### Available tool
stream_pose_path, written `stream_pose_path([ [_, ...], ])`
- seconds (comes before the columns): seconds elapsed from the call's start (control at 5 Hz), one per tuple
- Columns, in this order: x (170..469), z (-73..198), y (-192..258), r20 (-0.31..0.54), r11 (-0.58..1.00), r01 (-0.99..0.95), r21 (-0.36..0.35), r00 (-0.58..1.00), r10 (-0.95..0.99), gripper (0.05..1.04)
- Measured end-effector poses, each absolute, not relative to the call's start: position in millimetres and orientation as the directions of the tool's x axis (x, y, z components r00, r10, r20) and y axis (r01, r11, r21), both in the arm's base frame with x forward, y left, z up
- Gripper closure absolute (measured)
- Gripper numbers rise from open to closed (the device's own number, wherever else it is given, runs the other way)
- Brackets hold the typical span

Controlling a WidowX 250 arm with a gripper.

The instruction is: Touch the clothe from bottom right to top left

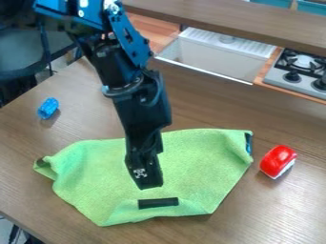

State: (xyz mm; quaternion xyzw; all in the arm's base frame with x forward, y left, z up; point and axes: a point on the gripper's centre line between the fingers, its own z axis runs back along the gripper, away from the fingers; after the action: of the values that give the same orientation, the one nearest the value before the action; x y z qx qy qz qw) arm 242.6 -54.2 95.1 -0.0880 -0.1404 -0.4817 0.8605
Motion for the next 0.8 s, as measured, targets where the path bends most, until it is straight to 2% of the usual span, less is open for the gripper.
stream_pose_path([
  [0.4, 248, 75, -45, 0.275, 0.555, 0.831, -0.037, 0.543, -0.794, 0.084],
  [0.6, 257, 66, -39, 0.256, 0.578, 0.816, -0.01, 0.56, -0.788, 0.084],
  [0.8, 269, 66, -35, 0.278, 0.615, 0.786, 0.053, 0.58, -0.766, 0.084],
])
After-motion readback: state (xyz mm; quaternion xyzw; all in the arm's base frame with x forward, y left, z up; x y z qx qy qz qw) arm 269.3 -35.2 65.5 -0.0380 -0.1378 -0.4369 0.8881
